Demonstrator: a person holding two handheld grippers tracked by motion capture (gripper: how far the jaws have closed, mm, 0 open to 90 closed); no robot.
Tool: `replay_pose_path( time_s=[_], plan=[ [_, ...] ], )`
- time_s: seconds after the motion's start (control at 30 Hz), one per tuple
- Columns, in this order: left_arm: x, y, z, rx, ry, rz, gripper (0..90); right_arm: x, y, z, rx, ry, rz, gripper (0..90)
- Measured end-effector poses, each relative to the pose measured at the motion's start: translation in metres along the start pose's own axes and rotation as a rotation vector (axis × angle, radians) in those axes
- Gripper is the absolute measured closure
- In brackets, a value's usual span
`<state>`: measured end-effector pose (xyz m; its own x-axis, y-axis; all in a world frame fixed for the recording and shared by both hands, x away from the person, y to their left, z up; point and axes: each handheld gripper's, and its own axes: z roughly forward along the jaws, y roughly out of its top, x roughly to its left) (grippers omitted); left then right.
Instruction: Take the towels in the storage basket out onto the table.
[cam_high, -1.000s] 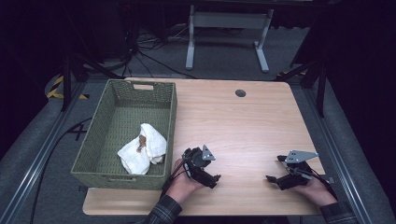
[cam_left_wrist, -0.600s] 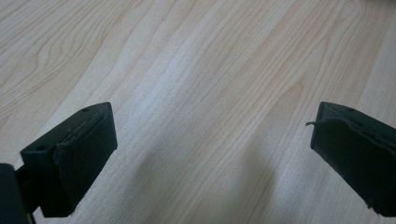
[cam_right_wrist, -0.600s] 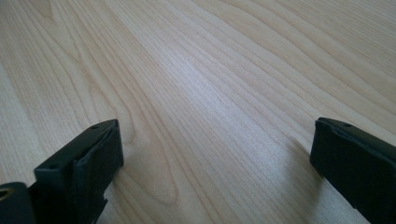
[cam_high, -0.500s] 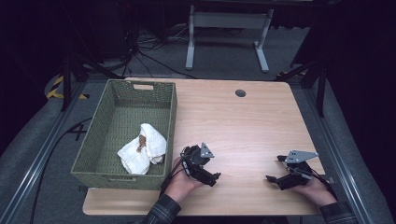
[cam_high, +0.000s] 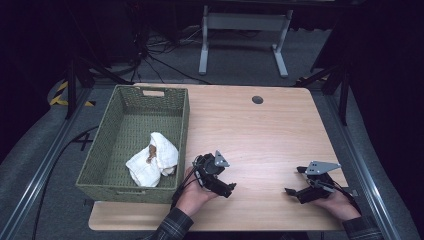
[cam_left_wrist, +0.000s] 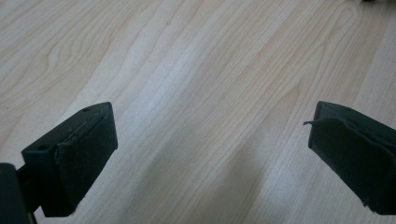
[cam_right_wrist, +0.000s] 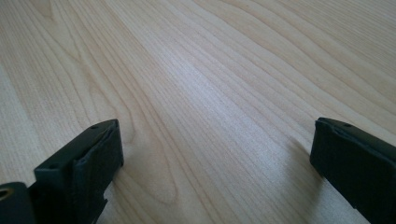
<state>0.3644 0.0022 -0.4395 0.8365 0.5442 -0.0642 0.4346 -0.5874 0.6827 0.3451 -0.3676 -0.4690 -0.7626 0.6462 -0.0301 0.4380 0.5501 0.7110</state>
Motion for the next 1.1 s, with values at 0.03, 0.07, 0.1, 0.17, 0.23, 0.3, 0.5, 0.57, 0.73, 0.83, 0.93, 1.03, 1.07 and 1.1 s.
replay_pose_path(
  time_s=[0.03, 0.07, 0.1, 0.17, 0.23, 0.3, 0.5, 0.57, 0.73, 0.83, 0.93, 1.03, 1.07, 1.1],
  plan=[
    [0.000, 0.000, 0.000, 0.002, -0.002, -0.005, 1.7, 0.000, 0.000, 0.000, 0.000, 0.001, -0.001, 2.9],
    [0.000, 0.001, 0.000, 0.000, -0.001, -0.006, 1.7, 0.000, 0.000, 0.000, 0.000, 0.002, 0.000, 2.9],
    [0.000, 0.002, -0.001, 0.006, 0.000, -0.003, 1.7, 0.000, 0.000, 0.000, 0.000, 0.001, -0.001, 2.9],
    [0.000, 0.003, -0.003, 0.000, 0.000, -0.001, 1.7, 0.000, 0.000, 0.000, 0.000, 0.001, -0.001, 2.9],
    [0.000, 0.004, -0.005, -0.012, -0.003, -0.004, 1.7, 0.000, 0.000, 0.000, 0.000, 0.001, -0.001, 2.9],
    [0.000, 0.005, -0.007, -0.005, -0.009, -0.007, 1.8, 0.000, 0.000, 0.000, 0.000, 0.001, -0.001, 2.9],
    [0.001, 0.009, -0.010, -0.015, -0.008, -0.004, 1.8, 0.000, 0.000, 0.000, 0.004, 0.005, 0.005, 2.9],
    [0.000, 0.011, -0.011, -0.008, -0.007, -0.007, 1.8, 0.000, 0.000, 0.000, 0.001, 0.003, 0.001, 2.9],
    [0.001, 0.014, -0.015, -0.016, -0.019, -0.011, 1.8, 0.000, 0.000, 0.000, 0.000, 0.001, -0.001, 2.9],
    [0.002, 0.016, -0.016, -0.016, -0.021, -0.019, 2.1, 0.000, 0.000, 0.000, 0.001, 0.002, 0.001, 2.9],
    [0.002, 0.019, -0.019, -0.017, -0.020, -0.008, 2.1, 0.000, 0.000, 0.000, 0.001, 0.003, 0.002, 2.9],
    [0.003, 0.023, -0.020, -0.024, -0.024, -0.015, 2.1, 0.000, 0.000, 0.000, 0.001, 0.002, 0.001, 2.9],
    [0.003, 0.023, -0.021, -0.022, -0.022, -0.010, 2.1, 0.000, 0.000, 0.000, 0.001, 0.002, 0.001, 2.9],
    [0.004, 0.024, -0.022, -0.029, -0.026, -0.015, 2.1, 0.000, 0.000, 0.000, 0.001, 0.002, 0.001, 2.9]
  ],
)
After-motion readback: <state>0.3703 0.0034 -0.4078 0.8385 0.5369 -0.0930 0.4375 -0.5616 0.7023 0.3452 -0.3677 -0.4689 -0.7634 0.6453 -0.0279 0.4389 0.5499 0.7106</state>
